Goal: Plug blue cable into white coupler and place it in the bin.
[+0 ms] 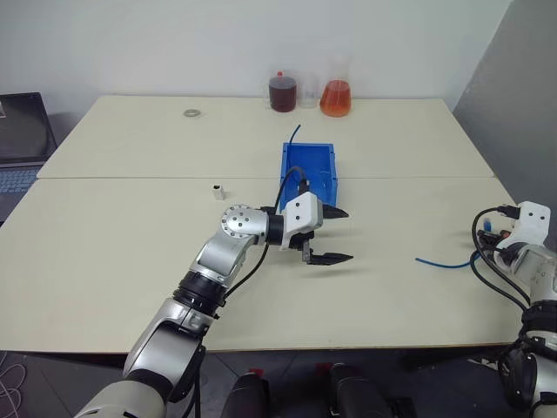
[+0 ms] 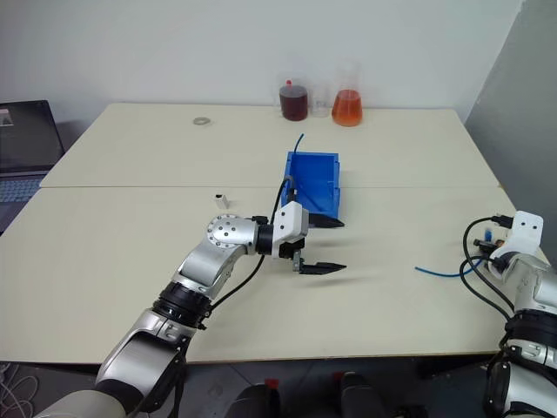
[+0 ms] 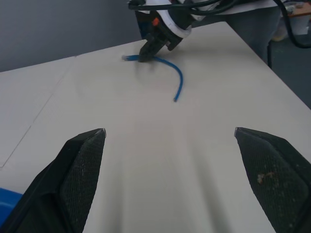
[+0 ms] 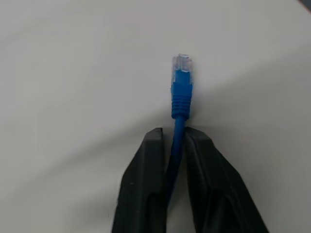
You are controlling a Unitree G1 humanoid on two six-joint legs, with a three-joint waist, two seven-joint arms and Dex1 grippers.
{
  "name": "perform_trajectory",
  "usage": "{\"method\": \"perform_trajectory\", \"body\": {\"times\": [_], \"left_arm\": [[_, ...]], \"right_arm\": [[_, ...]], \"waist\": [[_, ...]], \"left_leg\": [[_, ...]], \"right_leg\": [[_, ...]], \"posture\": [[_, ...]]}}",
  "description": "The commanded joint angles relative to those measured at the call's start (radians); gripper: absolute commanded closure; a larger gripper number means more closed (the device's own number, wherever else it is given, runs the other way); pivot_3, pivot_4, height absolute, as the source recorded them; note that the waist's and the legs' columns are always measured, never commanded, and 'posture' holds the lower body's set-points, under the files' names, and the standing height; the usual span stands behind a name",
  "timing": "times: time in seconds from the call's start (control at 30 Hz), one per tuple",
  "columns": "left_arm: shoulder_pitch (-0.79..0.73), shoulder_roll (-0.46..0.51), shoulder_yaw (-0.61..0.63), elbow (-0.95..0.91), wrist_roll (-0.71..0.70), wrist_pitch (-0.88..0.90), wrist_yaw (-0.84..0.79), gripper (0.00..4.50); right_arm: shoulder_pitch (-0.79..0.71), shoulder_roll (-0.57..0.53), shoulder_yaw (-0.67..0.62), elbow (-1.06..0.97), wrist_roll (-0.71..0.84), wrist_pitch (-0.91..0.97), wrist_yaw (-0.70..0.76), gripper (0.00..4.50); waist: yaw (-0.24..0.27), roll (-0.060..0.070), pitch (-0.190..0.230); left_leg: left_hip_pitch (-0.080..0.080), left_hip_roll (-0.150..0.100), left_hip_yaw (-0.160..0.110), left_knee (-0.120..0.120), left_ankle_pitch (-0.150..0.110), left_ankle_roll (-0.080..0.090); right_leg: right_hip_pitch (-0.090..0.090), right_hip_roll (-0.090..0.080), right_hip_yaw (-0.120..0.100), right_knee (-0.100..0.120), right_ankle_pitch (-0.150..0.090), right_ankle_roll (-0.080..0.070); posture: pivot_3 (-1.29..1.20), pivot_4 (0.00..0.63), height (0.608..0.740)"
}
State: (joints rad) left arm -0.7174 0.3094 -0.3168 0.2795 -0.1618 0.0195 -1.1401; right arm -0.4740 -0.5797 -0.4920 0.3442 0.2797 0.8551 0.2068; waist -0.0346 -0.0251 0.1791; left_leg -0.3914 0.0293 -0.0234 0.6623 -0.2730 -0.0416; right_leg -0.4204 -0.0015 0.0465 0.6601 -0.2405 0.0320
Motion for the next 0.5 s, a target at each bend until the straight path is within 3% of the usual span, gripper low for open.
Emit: {"method": "perform_trajectory", "body": {"times": [0.03, 0.17, 0.37, 0.5], "left_arm": [[-0.016, -0.006, 0.016, -0.033, -0.003, -0.006, 0.009, 0.0], [-0.017, -0.013, 0.019, -0.025, 0.007, -0.015, 0.024, 0.0], [0.047, 0.063, 0.1, -0.168, -0.024, 0.043, 0.079, 0.0], [0.162, 0.146, 0.186, -0.386, -0.056, 0.151, 0.143, 0.0]], "right_arm": [[0.019, 0.025, 0.001, -0.044, 0.025, 0.052, -0.015, 4.48], [0.02, -0.039, 0.095, -0.039, -0.013, -0.017, 0.077, 4.48], [0.056, -0.338, 0.456, -0.239, -0.029, -0.2, 0.683, 4.48], [-0.001, -0.404, 0.574, -0.27, -0.056, -0.312, 0.855, 4.48]], "waist": [[0.0, 0.0, 0.0], [0.0, 0.0, 0.0], [-0.009, 0.007, 0.004], [-0.015, 0.007, 0.004]], "left_leg": [[0.0, 0.0, 0.0, 0.0, 0.0, 0.0], [0.001, 0.0, 0.0, 0.0, 0.0, 0.0], [0.001, 0.0, 0.001, 0.0, 0.0, 0.0], [0.001, 0.001, -0.002, 0.0, 0.0, 0.0]], "right_leg": [[0.0, 0.0, 0.0, 0.0, 0.0, 0.0], [0.0, 0.0, 0.0, 0.001, 0.0, 0.001], [-0.001, 0.0, 0.001, 0.001, -0.001, 0.002], [0.0, 0.001, -0.001, 0.001, -0.002, 0.002]], "posture": [[0.0, 0.15, 0.74], [0.0, 0.15, 0.74], [0.0, 0.15, 0.74], [0.0, 0.15, 0.74]]}}
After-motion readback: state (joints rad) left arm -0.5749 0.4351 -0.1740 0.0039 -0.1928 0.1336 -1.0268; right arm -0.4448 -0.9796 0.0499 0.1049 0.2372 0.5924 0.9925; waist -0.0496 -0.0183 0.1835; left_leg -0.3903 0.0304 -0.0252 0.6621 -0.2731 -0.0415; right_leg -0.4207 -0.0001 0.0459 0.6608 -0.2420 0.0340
